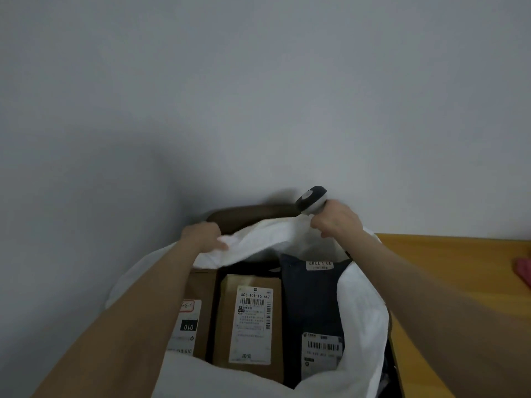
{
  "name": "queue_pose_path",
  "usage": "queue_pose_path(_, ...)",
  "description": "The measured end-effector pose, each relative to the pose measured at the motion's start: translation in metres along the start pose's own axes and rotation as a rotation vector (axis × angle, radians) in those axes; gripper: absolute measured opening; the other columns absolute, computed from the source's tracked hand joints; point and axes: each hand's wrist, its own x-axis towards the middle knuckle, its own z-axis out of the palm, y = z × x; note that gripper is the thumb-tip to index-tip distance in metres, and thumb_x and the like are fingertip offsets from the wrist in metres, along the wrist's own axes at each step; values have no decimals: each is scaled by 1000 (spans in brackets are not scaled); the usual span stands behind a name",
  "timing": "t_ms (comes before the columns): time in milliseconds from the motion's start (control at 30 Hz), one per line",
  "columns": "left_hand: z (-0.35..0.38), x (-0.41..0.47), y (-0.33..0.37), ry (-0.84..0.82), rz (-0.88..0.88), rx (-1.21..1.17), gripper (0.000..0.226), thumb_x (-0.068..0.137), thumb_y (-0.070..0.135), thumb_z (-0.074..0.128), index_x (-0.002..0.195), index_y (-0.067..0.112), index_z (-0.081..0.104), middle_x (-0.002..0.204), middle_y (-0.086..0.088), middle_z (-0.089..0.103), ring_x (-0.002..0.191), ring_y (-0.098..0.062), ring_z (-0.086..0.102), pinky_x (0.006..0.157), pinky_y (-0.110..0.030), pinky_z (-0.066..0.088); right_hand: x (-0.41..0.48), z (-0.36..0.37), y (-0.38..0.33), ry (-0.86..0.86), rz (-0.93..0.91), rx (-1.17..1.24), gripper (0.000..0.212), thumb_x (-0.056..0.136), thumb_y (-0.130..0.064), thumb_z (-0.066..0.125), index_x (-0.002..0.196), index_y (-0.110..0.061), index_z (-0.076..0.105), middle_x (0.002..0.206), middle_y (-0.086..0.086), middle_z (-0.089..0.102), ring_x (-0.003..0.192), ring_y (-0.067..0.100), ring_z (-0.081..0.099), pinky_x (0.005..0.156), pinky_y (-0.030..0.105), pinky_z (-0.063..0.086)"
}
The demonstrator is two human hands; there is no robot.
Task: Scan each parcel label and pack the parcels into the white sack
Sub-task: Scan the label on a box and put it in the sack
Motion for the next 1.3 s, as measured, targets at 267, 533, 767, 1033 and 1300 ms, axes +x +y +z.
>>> queue_pose_path(267,-40,-33,9,545,-136,-567,26,92,30,60,113,14,63,116,-9,65,102,-26,58,78,-27,38,-39,-22,10,7,1,144,16,83,-13,56,98,-12,60,86,3,69,75,20,71,81,34,54)
queue_pose_path(533,4,-120,5,456,-257,-495,59,93,29,58,143,6,39,142,-19,44,128,-36,43,104,-42,37,-91,-24,51,-4,32,399,28,84,-12,64,109,0,59,106,20,64,99,35,65,81,39,53)
queue_pose_path(767,29,-180,-15,474,-513,-404,50,99,33,43,140,6,36,140,-22,36,128,-38,36,104,-47,34,-125,-3,89,36,141,257,38,89,-23,62,121,-4,56,129,19,50,116,36,50,101,46,46)
queue_pose_path(1033,60,-162,-73,364,-683,-841,61,101,42,32,145,-1,26,145,-26,33,131,-43,35,103,-49,37,-129,34,88,-8,104,160,33,94,-32,56,115,-7,56,120,16,58,123,35,43,87,34,39)
queue_pose_path(1300,91,-155,-89,-7,-471,-1064,38,88,44,65,85,8,52,58,-5,44,47,-15,35,47,-20,26,-114,66,89,-8,282,165,29,84,-41,63,89,-14,53,82,6,58,79,24,60,61,31,47)
